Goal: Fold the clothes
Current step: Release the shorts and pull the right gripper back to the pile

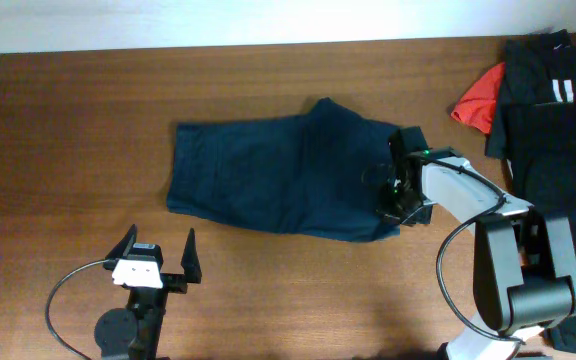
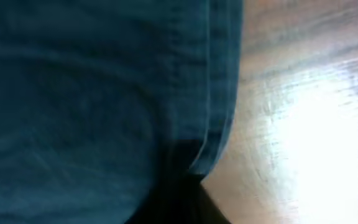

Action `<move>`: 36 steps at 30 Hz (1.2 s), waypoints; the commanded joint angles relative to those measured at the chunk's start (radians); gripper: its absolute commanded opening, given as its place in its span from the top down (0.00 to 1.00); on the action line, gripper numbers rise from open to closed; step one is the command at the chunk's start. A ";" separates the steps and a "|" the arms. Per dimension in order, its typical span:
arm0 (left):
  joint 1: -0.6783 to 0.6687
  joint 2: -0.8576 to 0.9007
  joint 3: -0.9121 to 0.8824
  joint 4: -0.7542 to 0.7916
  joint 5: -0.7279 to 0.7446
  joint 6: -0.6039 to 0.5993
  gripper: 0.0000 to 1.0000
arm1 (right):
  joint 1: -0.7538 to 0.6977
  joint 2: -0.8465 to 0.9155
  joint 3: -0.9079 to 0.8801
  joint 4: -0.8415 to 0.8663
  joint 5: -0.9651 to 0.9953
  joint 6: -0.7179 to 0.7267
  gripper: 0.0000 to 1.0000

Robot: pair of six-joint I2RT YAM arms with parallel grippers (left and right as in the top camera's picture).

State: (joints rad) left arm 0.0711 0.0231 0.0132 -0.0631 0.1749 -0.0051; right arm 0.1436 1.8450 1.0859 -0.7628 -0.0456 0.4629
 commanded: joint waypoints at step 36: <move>-0.004 -0.006 -0.004 -0.002 0.000 -0.010 0.01 | -0.329 0.063 0.507 -0.404 0.071 -0.012 0.01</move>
State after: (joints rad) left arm 0.0711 0.0231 0.0132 -0.0628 0.1749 -0.0051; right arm -0.1352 1.9018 1.5814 -1.1606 0.1398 0.4408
